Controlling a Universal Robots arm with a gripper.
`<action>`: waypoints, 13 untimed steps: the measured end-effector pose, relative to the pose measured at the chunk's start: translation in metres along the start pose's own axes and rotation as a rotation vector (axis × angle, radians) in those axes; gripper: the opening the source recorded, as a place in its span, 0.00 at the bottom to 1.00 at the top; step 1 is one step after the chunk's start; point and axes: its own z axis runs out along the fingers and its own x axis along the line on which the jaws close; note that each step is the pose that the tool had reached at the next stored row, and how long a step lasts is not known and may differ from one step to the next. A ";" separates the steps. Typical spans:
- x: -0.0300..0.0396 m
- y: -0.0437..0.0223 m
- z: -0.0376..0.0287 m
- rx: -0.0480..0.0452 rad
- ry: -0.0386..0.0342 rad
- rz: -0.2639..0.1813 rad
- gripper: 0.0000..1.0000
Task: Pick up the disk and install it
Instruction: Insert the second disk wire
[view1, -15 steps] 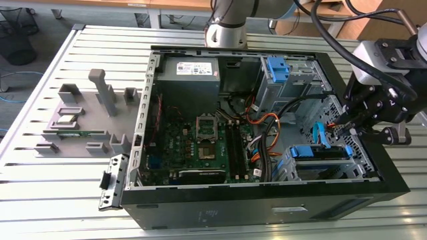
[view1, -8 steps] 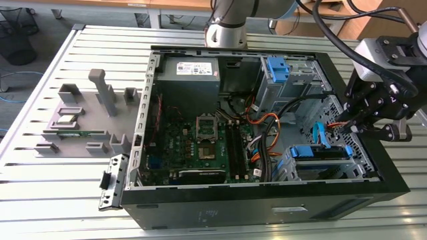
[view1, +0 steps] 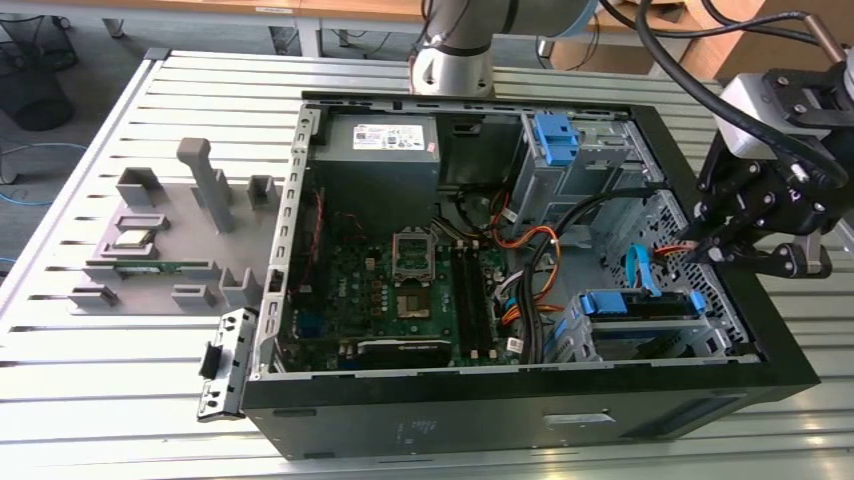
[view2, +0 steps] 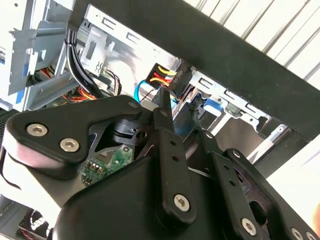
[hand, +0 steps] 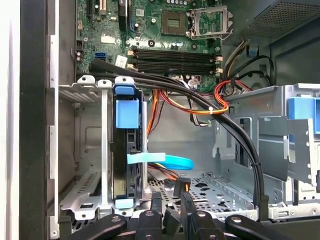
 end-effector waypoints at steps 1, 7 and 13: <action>-0.0003 -0.0011 0.0000 0.0000 -0.0001 0.000 0.29; -0.0006 -0.0053 0.0000 0.0000 -0.0024 0.000 0.29; -0.0009 -0.0065 -0.0017 -0.0001 -0.0075 0.000 0.29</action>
